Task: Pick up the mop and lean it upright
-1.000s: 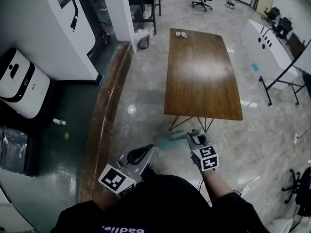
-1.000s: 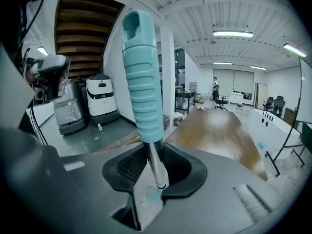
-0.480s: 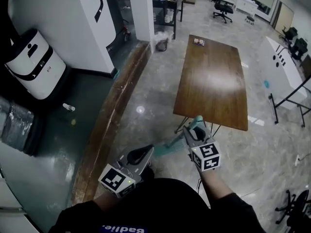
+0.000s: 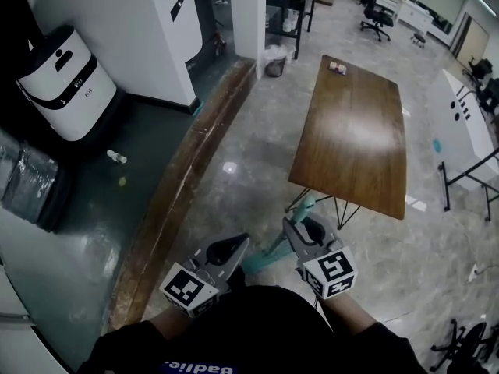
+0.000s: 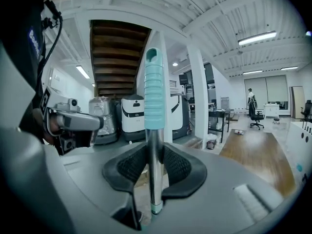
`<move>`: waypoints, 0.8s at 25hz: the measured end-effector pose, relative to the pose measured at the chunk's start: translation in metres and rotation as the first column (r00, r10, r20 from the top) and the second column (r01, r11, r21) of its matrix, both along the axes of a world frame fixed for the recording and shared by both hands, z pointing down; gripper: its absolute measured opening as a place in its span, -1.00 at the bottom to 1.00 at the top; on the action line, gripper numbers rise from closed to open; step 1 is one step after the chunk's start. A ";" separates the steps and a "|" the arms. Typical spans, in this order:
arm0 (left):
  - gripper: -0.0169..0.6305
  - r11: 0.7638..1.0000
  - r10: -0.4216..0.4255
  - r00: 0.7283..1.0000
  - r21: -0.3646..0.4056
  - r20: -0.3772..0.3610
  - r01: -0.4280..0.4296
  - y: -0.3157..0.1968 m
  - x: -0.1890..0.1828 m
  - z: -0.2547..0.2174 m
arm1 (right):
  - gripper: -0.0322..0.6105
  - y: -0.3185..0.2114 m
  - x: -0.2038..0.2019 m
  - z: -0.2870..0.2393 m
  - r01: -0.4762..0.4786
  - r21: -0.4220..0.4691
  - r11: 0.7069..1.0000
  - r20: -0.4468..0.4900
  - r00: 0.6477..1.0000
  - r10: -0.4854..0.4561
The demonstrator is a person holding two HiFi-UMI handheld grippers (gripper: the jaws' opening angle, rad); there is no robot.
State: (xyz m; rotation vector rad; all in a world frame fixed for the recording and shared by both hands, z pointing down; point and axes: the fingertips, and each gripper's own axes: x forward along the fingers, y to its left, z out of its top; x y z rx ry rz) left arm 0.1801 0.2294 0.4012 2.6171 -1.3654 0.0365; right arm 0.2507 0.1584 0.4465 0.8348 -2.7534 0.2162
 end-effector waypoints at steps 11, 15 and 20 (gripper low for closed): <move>-0.89 1.000 -0.012 0.999 0.011 -0.044 0.012 -0.061 -0.059 -0.003 | -0.57 -0.023 -0.059 -0.030 0.045 0.029 0.999 0.015 0.999 -0.045; -0.89 1.000 -0.013 0.999 0.026 -0.053 0.014 -0.087 -0.095 -0.008 | -0.57 -0.048 -0.091 -0.039 0.048 0.042 0.998 0.005 0.999 -0.049; -0.89 0.999 -0.013 0.997 0.049 -0.071 0.017 -0.112 -0.147 -0.013 | -0.57 -0.084 -0.132 -0.045 0.031 0.073 0.997 -0.015 0.999 -0.030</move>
